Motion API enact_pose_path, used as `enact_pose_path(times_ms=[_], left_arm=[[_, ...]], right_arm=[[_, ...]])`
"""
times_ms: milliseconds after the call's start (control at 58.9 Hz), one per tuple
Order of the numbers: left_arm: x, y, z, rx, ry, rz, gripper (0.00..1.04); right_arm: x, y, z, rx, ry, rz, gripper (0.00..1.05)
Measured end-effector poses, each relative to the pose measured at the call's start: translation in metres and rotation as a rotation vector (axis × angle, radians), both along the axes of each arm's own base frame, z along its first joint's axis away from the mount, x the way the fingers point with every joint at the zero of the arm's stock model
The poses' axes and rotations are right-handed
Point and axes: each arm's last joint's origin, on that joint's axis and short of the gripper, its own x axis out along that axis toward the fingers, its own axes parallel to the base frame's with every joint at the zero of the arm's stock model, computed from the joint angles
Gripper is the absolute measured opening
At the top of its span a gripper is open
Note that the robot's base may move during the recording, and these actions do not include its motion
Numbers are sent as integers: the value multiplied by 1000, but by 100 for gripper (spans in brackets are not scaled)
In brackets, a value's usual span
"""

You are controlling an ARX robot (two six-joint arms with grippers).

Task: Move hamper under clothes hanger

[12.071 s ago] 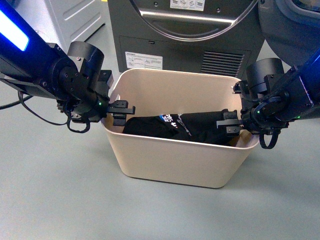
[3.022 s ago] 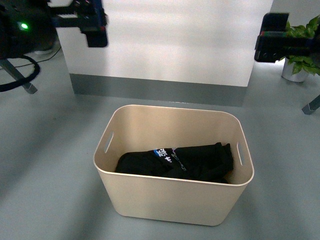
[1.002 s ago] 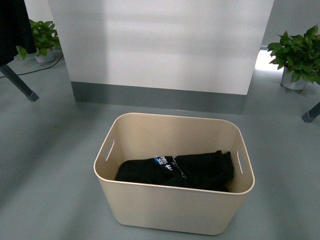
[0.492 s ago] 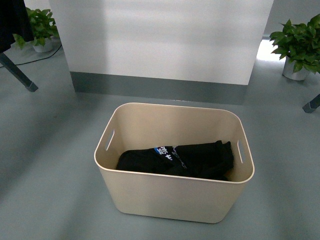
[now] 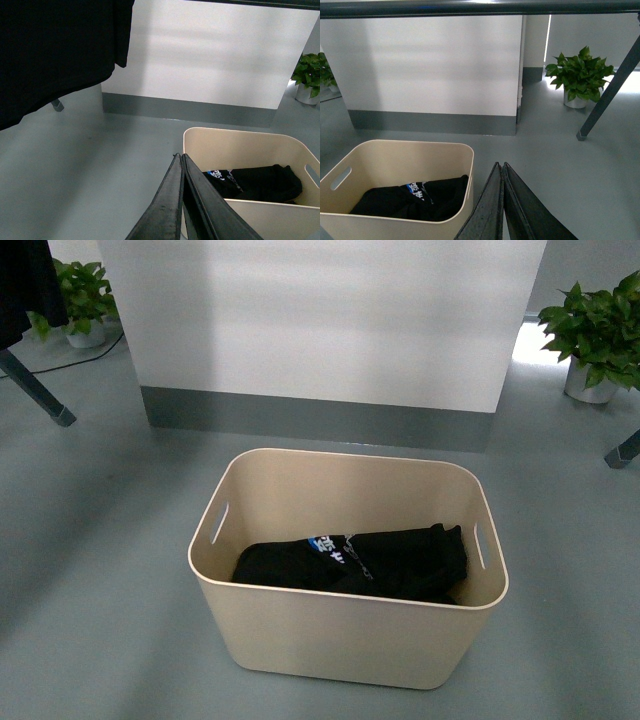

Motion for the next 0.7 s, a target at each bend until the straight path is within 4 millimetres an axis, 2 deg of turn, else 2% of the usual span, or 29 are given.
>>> enact_pose_path(times_ms=[136,170,204,543,696], left_arm=[[0,0,0,-1,-1,0,4],[0,0,0,0,-2,0,13],[0,0,0,0,-2,0,20],[0,0,0,0,-2,0,77],[0,0,0,0,-2,0,100]], right_arm=[[0,0,0,0,0,0,2],[0,0,0,-1,1,0,4],[0,0,0,0,1,0,12],[0,0,0,0,1,0,66],[0,0,0,0,1,0,91]])
